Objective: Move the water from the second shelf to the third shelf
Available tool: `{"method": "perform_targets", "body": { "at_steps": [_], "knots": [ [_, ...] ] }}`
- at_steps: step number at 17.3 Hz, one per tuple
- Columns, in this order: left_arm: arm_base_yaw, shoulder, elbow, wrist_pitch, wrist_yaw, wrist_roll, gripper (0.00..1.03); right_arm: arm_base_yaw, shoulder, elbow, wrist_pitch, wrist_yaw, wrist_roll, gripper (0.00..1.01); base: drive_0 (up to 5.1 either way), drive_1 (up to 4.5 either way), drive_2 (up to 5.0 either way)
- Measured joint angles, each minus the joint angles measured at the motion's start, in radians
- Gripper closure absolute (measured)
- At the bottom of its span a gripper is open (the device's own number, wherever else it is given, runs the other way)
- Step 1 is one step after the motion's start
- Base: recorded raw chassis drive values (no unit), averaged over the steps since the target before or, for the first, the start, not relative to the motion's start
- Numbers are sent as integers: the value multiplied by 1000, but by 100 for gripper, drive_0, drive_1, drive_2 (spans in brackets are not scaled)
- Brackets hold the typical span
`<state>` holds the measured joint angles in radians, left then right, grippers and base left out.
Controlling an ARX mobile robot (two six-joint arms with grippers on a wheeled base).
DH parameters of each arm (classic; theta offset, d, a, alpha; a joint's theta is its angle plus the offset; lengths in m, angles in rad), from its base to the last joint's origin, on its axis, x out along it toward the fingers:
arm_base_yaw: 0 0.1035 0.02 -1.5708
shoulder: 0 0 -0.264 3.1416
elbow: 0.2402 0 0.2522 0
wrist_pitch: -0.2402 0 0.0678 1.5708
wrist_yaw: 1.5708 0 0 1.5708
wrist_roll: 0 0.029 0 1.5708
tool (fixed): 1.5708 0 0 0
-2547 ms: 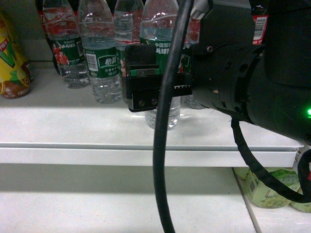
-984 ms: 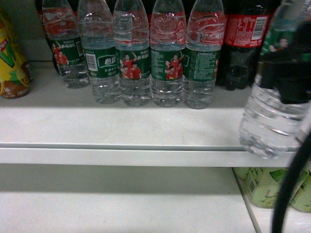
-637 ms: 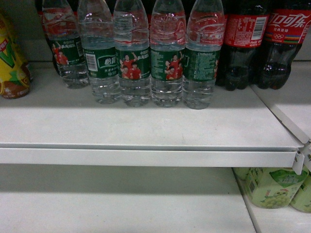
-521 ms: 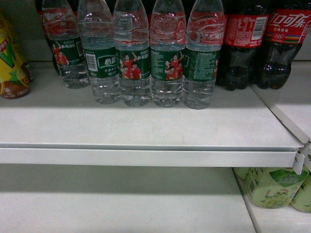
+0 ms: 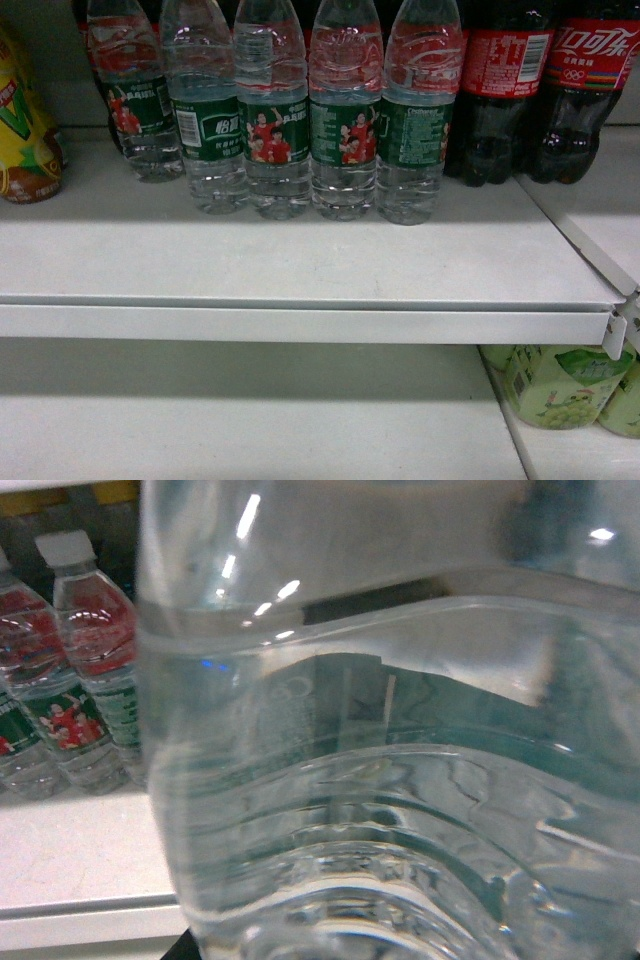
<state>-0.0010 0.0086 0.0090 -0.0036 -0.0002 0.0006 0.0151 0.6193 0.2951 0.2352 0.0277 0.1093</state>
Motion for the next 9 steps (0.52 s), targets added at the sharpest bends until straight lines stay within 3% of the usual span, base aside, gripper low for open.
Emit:
{"method": "perform_targets", "body": {
  "at_steps": [3, 9],
  "knots": [
    [0, 0, 0, 0, 0, 0, 5, -23, -16, -18, -14, 3, 13, 60, 0, 0, 0],
    [0, 0, 0, 0, 0, 0, 5, -22, -19, -19, -10, 3, 21, 60, 0, 0, 0]
  ]
}}
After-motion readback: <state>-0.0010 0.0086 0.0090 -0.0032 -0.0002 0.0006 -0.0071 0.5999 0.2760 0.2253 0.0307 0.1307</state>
